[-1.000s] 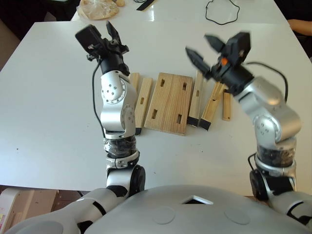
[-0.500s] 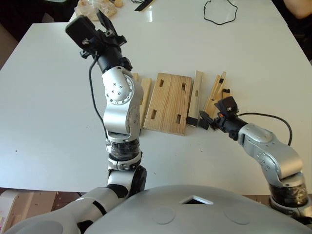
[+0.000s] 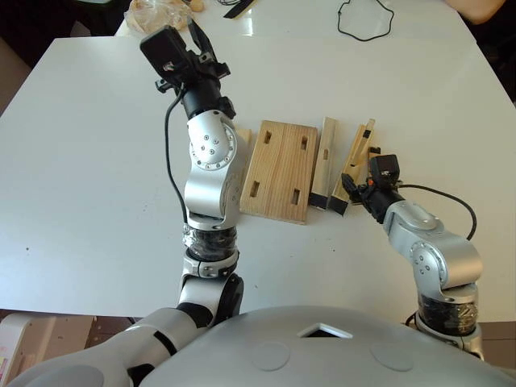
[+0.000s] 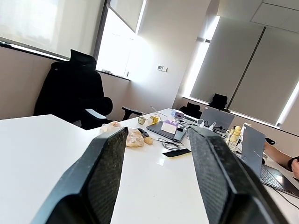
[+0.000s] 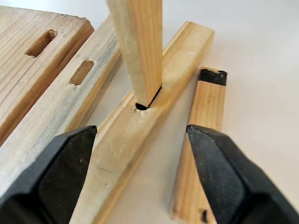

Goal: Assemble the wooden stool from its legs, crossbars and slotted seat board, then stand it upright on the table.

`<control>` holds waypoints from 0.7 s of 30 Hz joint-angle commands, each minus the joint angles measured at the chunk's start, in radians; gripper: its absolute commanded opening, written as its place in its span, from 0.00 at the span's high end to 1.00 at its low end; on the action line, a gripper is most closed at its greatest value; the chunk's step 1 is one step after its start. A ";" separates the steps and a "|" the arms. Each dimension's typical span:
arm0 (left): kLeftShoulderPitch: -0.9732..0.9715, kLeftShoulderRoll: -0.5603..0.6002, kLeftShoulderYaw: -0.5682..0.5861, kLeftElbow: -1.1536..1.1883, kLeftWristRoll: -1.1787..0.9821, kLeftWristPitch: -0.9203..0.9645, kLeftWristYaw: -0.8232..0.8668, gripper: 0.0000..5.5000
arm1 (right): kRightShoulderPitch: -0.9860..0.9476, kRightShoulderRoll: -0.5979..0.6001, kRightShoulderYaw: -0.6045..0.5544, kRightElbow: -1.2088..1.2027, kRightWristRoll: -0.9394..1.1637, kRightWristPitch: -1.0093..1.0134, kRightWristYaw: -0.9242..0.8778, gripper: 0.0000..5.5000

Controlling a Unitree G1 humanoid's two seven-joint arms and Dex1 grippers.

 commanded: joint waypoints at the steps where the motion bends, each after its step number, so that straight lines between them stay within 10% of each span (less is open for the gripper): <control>1: 0.050 -0.076 -0.030 0.017 0.007 -0.007 -0.014 0.57 | -0.020 0.006 0.041 0.044 -0.039 -0.017 0.002 0.36; 21: 0.041 -0.085 -0.062 0.016 0.030 -0.015 -0.020 0.57 | 0.022 -0.047 0.082 0.087 -0.149 -0.038 0.053 0.41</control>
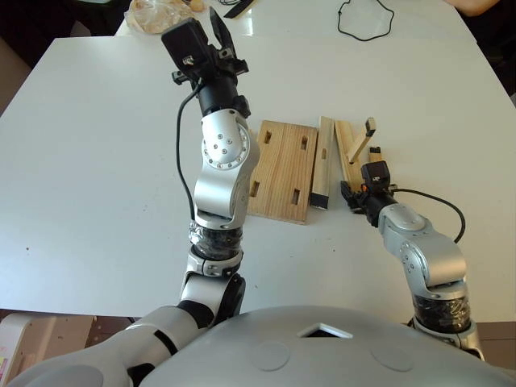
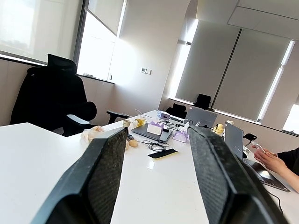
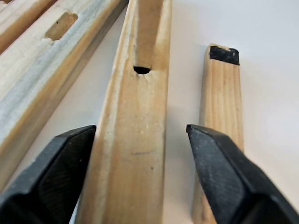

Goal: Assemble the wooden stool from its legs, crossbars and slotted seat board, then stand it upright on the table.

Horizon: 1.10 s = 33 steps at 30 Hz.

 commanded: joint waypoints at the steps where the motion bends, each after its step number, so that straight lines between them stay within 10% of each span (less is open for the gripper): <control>1: 0.049 -0.082 -0.017 0.003 0.007 0.003 0.004 0.57 | 0.012 -0.002 0.025 0.018 -0.020 0.011 0.008 0.44; 14: 0.046 -0.105 0.047 0.031 -0.101 -0.018 -0.004 0.57 | -0.042 0.015 -0.024 0.036 -0.047 -0.024 0.011 0.62; 22: 0.068 -0.107 0.149 -0.035 -0.411 0.001 -0.115 0.57 | -0.385 0.165 -0.283 0.158 0.151 -0.076 0.069 0.62; 26: -0.008 -0.011 0.218 -0.071 -0.729 0.111 -0.282 0.57 | -0.610 0.234 -0.492 0.284 0.482 -0.123 0.234 0.62; 33: -0.114 0.223 0.270 -0.051 -1.044 0.387 -0.520 0.57 | -0.659 0.152 -0.536 0.298 0.626 -0.291 0.417 0.62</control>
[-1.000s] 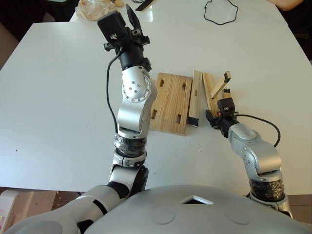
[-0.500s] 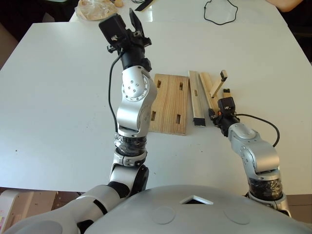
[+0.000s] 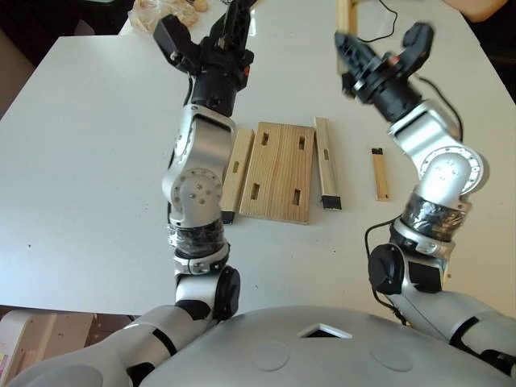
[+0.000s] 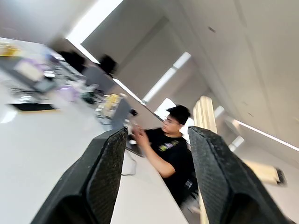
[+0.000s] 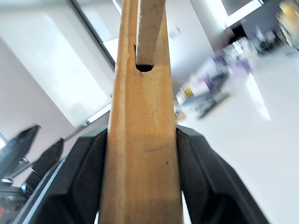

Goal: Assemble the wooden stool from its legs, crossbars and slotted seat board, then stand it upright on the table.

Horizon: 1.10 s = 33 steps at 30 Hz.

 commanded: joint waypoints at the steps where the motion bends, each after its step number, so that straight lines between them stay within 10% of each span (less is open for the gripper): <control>1: -0.046 0.118 0.034 0.022 -0.198 0.170 -0.122 0.57 | -0.004 -0.052 0.011 -0.016 0.068 -0.082 0.112 0.62; 12: -0.119 0.379 0.200 0.168 -0.731 0.361 -0.273 0.42 | 0.131 -0.279 0.088 -0.075 0.306 -0.003 0.478 0.62; 33: -0.037 0.431 0.085 0.054 -0.738 0.365 -0.363 0.22 | 0.110 -0.481 0.335 -0.024 0.284 0.057 0.694 0.62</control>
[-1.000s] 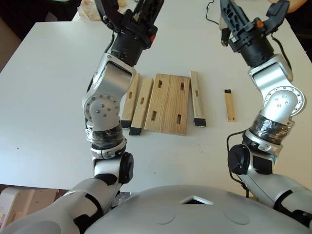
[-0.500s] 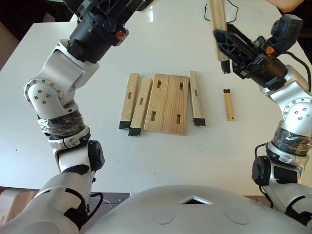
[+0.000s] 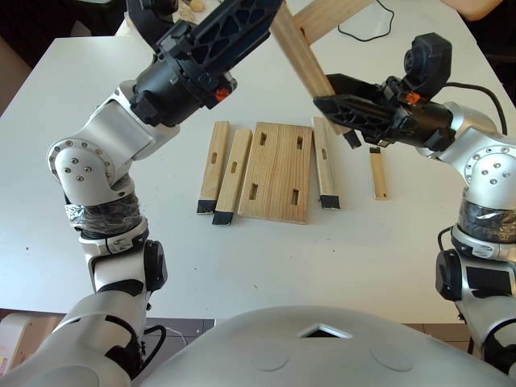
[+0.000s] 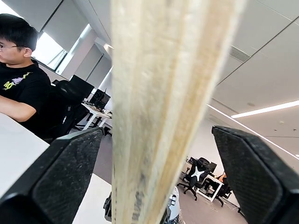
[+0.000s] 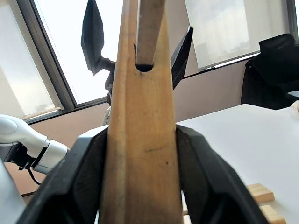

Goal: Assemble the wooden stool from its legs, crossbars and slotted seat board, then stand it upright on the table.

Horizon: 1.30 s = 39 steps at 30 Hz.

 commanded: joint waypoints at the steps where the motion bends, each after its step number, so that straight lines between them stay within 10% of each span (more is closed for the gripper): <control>1: 0.005 0.011 -0.011 -0.018 0.044 -0.025 -0.023 0.22 | 0.037 -0.054 0.035 0.000 -0.038 -0.007 0.056 0.62; 8: 0.032 0.007 -0.022 -0.039 0.063 -0.043 -0.055 0.22 | 0.030 -0.049 0.028 0.007 -0.020 0.001 0.048 0.62; 23: 0.072 0.028 -0.044 -0.021 0.082 -0.023 -0.091 0.59 | 0.049 -0.040 0.046 -0.018 -0.029 -0.013 0.055 0.62; 39: 0.101 0.094 -0.057 -0.020 0.201 -0.014 -0.222 0.62 | 0.058 -0.039 0.051 0.004 -0.092 -0.069 0.065 0.54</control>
